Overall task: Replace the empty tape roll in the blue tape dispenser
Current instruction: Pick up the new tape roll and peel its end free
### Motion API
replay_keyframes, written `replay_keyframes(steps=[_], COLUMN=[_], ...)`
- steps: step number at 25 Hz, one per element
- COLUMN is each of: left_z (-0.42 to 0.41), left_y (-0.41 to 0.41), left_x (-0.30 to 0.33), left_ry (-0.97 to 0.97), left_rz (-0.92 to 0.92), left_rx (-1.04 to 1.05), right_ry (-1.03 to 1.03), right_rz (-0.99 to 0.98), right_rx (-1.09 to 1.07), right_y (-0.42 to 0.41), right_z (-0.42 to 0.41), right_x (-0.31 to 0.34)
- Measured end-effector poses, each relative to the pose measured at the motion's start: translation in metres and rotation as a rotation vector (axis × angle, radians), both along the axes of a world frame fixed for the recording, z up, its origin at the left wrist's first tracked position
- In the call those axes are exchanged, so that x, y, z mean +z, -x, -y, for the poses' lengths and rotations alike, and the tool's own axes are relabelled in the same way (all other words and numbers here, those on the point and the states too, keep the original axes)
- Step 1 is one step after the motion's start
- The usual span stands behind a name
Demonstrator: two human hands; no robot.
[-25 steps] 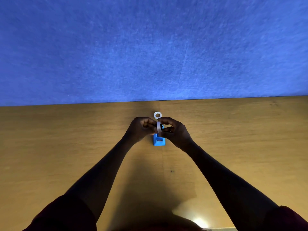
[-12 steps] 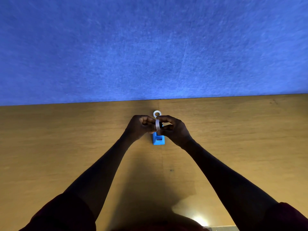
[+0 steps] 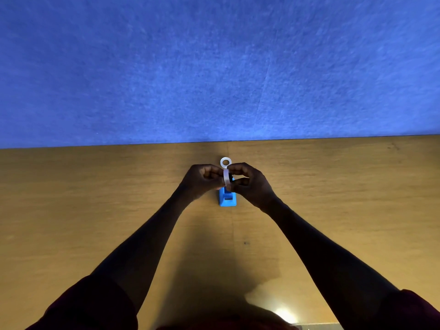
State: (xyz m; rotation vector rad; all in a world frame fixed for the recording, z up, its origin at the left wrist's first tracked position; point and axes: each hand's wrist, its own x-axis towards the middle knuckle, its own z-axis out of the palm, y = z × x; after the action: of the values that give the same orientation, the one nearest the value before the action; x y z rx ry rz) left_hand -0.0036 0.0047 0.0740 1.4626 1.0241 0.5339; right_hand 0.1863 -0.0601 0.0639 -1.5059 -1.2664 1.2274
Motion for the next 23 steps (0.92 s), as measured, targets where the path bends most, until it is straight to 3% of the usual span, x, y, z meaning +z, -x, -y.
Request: replay_keyframes(steps=[18,23], left_z=[-0.008,-0.005], left_y=[0.007,0.009], left_x=[-0.01,-0.013], left_ry=[0.033,-0.266], left_rz=[-0.043,-0.312], left_rx=[-0.033,-0.145], right_ry=[0.051,0.05], right_rz=[-0.005,0.068], right_rx=[-0.013,-0.02], right_y=[-0.001,-0.006], right_z=[0.0,0.0], right_x=[-0.003,-0.007])
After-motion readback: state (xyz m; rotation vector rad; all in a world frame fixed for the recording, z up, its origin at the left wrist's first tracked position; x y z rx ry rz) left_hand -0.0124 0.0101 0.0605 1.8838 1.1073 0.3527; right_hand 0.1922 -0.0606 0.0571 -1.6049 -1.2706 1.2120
